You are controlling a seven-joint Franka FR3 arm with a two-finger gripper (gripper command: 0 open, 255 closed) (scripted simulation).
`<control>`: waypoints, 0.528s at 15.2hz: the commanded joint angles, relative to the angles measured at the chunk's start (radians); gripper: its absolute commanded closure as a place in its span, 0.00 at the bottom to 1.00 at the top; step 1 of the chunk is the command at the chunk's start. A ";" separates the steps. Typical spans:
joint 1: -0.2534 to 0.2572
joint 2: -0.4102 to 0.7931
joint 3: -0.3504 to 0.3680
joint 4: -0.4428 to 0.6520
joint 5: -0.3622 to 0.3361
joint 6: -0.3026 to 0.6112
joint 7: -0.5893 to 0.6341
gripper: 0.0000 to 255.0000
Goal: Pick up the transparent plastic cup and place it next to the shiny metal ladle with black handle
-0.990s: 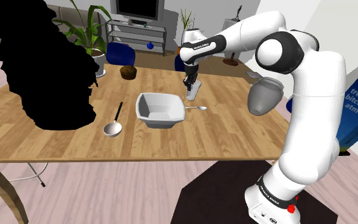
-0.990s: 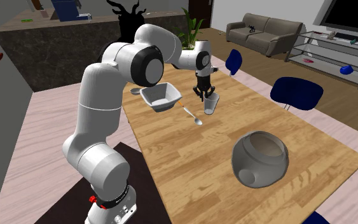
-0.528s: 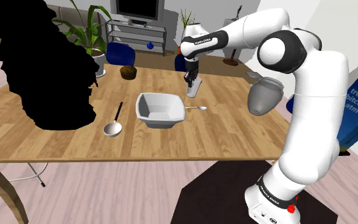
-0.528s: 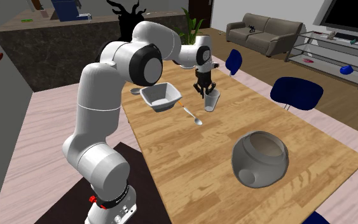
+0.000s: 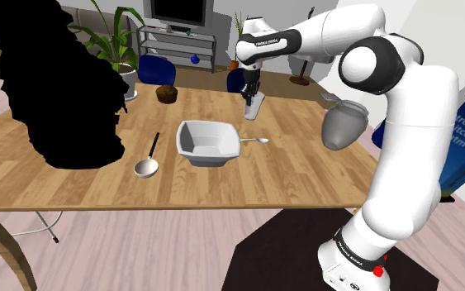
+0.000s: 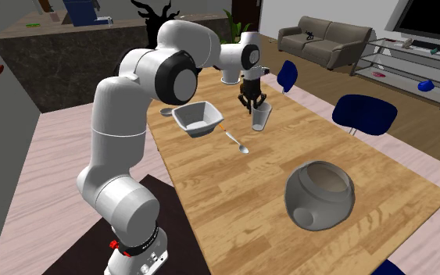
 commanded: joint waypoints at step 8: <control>0.001 -0.012 0.000 0.105 0.004 -0.116 -0.017 1.00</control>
